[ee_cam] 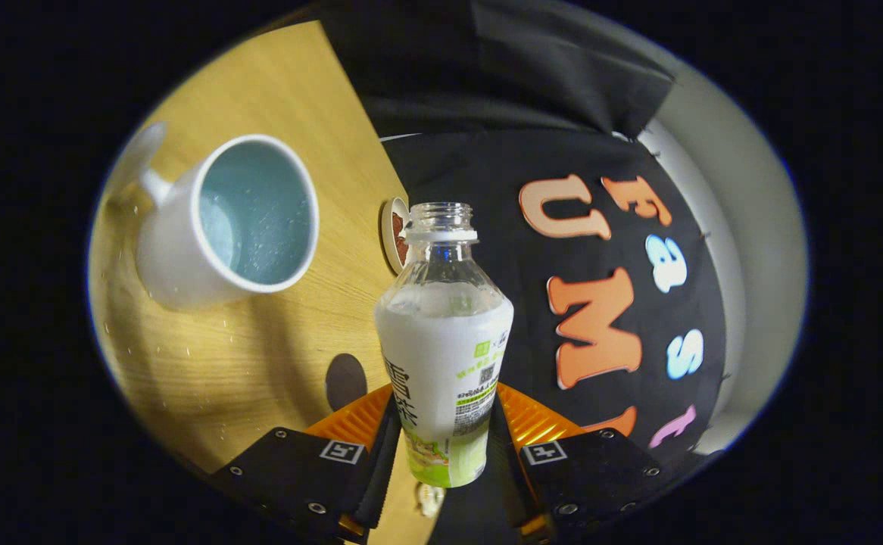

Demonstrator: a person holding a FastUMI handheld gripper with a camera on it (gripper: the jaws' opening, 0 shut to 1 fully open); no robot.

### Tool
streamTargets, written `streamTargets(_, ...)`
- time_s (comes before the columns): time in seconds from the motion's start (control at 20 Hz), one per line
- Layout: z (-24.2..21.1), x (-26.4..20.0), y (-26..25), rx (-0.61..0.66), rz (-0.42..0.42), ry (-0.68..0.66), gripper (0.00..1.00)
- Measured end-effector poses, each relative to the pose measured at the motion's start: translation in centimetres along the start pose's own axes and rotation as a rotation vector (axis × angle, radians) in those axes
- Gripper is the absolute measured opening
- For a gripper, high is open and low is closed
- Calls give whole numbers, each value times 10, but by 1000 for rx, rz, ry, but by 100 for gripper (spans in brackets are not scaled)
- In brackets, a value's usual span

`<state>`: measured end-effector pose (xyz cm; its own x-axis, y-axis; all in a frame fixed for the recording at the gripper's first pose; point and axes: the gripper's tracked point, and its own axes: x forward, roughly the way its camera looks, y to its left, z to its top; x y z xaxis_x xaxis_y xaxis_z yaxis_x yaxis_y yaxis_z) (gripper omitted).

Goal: Take the bottle from table, then pour the juice into the cup, finally place the bottle on the coaster

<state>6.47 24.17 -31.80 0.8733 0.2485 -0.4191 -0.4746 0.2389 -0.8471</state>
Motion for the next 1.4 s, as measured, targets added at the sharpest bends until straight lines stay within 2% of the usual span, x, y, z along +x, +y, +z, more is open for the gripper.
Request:
streamTargets(0.3,-9,30,-16,474,42,27,62)
streamTargets(0.75,-26,82,-16,967,85,51,62)
streamTargets(1.05,-42,113,-5,1137,94,105,62)
streamTargets(1.4,-50,121,14,1173,123,153,62)
